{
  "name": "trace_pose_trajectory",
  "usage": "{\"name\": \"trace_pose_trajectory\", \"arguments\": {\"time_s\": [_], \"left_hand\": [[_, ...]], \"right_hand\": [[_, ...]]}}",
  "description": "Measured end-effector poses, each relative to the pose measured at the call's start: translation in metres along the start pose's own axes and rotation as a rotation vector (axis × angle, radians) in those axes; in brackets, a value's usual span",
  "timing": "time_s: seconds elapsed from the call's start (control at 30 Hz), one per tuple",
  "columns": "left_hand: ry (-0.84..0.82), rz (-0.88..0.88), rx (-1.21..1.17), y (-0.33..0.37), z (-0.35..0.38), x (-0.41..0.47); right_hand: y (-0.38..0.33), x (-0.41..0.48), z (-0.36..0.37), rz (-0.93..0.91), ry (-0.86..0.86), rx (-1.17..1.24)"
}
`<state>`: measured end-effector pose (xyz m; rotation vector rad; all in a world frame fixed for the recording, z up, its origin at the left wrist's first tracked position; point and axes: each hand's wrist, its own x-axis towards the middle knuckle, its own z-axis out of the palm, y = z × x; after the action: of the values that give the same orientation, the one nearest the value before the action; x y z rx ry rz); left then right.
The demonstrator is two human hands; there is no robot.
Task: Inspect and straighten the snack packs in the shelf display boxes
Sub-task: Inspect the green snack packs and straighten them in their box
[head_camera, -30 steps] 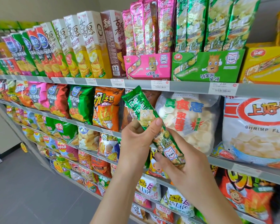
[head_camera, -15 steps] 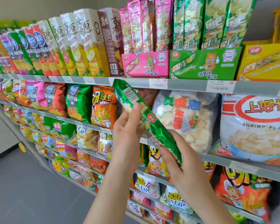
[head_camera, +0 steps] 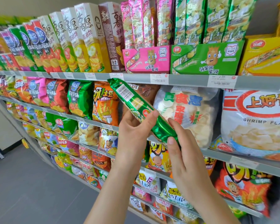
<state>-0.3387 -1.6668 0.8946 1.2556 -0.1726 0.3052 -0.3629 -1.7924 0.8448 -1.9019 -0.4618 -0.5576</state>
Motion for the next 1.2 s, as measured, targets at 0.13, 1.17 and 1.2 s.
{"name": "trace_pose_trajectory", "arguments": {"time_s": [0.13,1.17,1.2], "left_hand": [[-0.031,-0.040,0.053,-0.004,0.001,-0.009],[-0.155,-0.070,0.086,-0.013,0.002,-0.012],[-0.128,-0.062,0.099,-0.013,0.002,-0.013]], "right_hand": [[-0.001,0.002,-0.001,0.044,-0.020,0.076],[0.001,0.009,-0.025,0.267,0.025,0.576],[0.002,0.008,-0.025,0.265,0.030,0.575]]}}
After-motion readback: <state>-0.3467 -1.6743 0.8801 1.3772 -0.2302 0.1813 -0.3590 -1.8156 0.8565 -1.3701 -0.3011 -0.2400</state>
